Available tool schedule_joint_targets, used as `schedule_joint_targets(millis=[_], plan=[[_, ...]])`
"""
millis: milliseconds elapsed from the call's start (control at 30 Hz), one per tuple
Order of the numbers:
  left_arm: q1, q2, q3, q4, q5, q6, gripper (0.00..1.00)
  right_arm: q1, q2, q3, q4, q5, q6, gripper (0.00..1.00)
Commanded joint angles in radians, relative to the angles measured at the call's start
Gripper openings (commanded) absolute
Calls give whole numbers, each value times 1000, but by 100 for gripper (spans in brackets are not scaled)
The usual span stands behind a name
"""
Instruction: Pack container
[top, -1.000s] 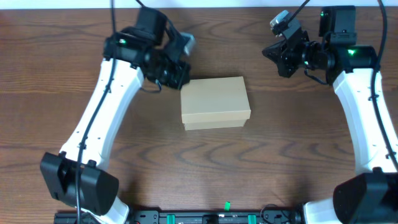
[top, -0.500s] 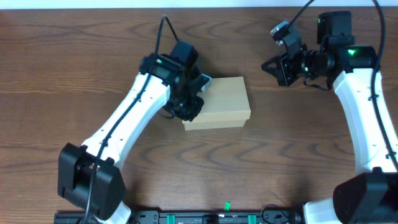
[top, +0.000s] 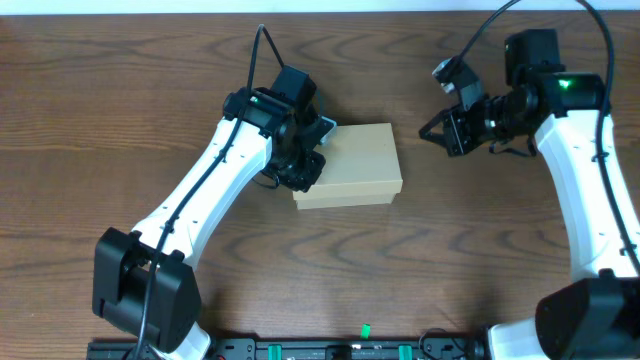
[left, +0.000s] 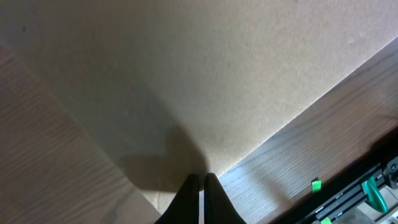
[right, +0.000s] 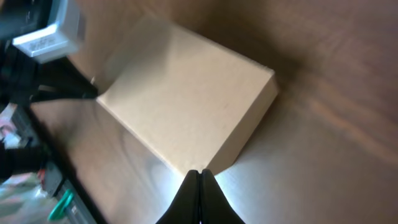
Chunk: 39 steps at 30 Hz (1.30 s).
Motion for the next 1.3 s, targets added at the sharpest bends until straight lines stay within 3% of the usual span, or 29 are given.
schedule_joint_targets(millis=[0, 267, 567, 767, 1267], plan=[[2, 0, 0, 11, -6, -6, 6, 37, -11, 11, -39, -14, -40, 1], [2, 0, -29, 37, 1, -28, 6, 98, -11, -30, -82, 26, -40, 1], [2, 0, -29, 44, 8, -47, 6, 121, -11, -272, 161, 37, 37, 1], [2, 0, -29, 45, 8, -47, 5, 134, -11, -368, 223, 37, 37, 1], [2, 0, -123, 114, 24, -72, 6, 139, -11, -385, 238, 37, 52, 1]])
